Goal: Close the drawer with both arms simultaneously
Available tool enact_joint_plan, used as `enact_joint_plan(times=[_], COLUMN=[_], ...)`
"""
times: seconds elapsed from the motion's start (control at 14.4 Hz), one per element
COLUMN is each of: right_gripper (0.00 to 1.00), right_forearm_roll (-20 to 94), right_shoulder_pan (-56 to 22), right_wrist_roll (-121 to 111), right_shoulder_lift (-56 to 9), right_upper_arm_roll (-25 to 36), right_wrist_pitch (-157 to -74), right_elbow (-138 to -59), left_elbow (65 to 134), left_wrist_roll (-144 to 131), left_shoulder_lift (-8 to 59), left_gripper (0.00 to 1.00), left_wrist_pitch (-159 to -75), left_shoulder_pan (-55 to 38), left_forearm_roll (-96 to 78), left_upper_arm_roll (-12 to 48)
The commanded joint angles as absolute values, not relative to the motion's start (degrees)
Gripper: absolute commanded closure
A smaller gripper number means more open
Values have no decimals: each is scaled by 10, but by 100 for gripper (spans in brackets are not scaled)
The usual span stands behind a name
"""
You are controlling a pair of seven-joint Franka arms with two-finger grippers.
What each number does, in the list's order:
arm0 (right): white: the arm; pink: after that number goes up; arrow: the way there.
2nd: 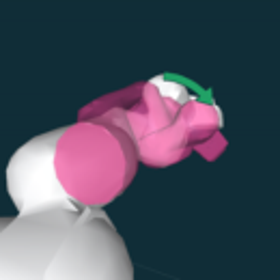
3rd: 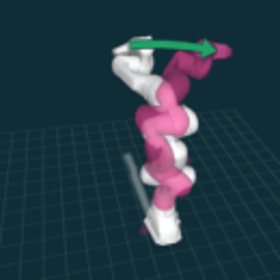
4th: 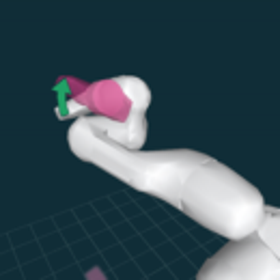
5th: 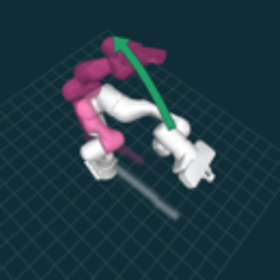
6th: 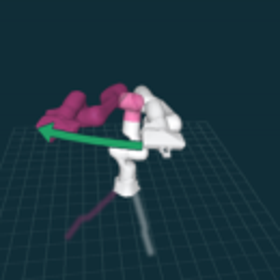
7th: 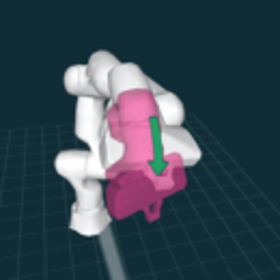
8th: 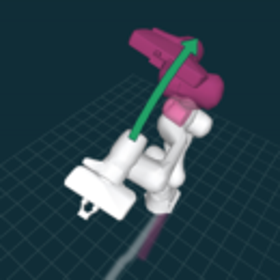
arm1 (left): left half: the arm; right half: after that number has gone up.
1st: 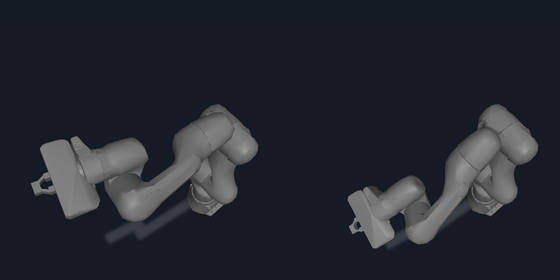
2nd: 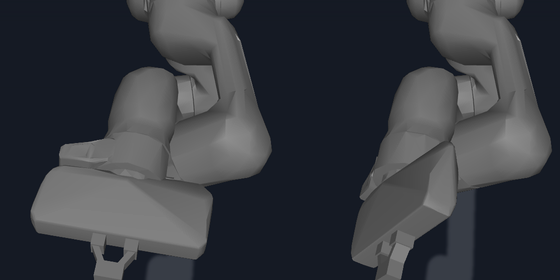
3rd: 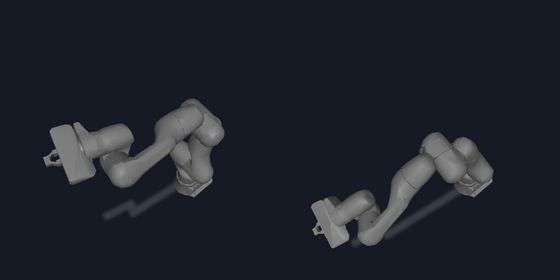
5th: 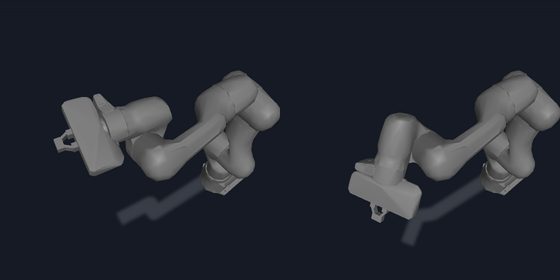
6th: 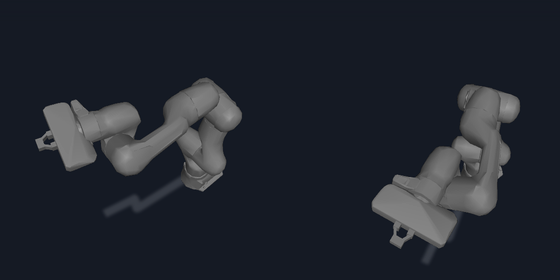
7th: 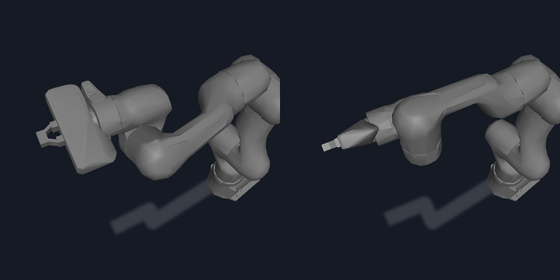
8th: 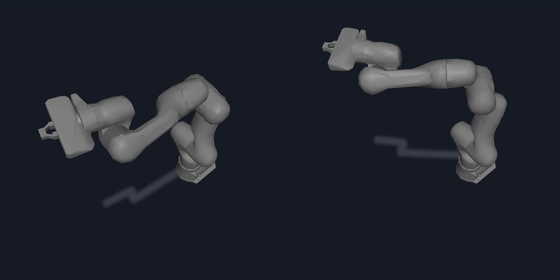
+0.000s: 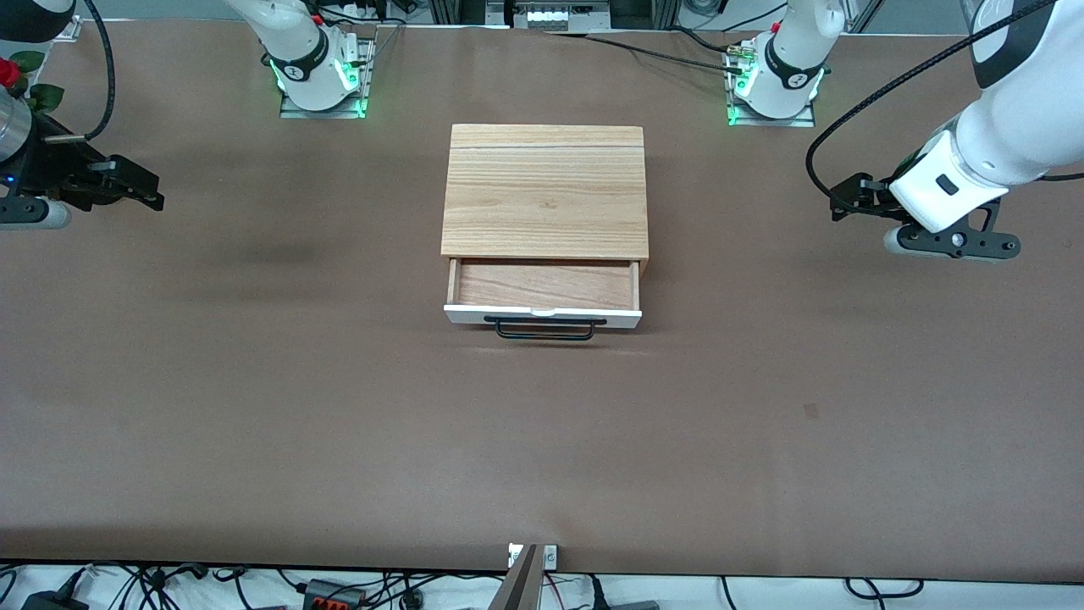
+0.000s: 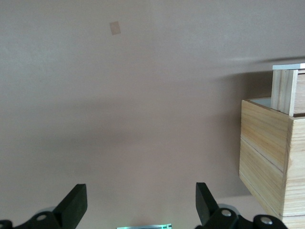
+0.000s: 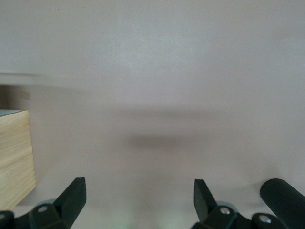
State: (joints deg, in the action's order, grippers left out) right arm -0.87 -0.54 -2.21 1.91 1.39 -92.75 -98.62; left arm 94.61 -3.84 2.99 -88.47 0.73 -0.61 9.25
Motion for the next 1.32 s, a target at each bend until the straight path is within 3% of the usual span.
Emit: enact_joint_plan(times=[0.0,0.28,0.77,1.25], right_gripper=[0,0,0,0], right_forearm_roll=[-3,-3,3,144], right_shoulder_pan=[1,-1,-35,-74], right_wrist_roll=[-12,-16,-17,-15], right_shoulder_lift=[21,20,-23,-127], right_upper_arm_roll=[6,4,2,2], right_wrist_pitch=[-918,-918,-892,-1032], right_elbow=[-982,-981,-982,-982], left_elbow=[927,922,836,828], left_wrist_roll=[-36,-37,-47,-141], left_shoulder_lift=[37,45,112,251], left_gripper=[0,0,0,0], left_wrist_pitch=[-872,-872,-876,-1011], left_shoulder_pan=[5,5,-27,-85], left_forearm_roll=[4,-1,0,-70], left_upper_arm_roll=[92,91,104,104])
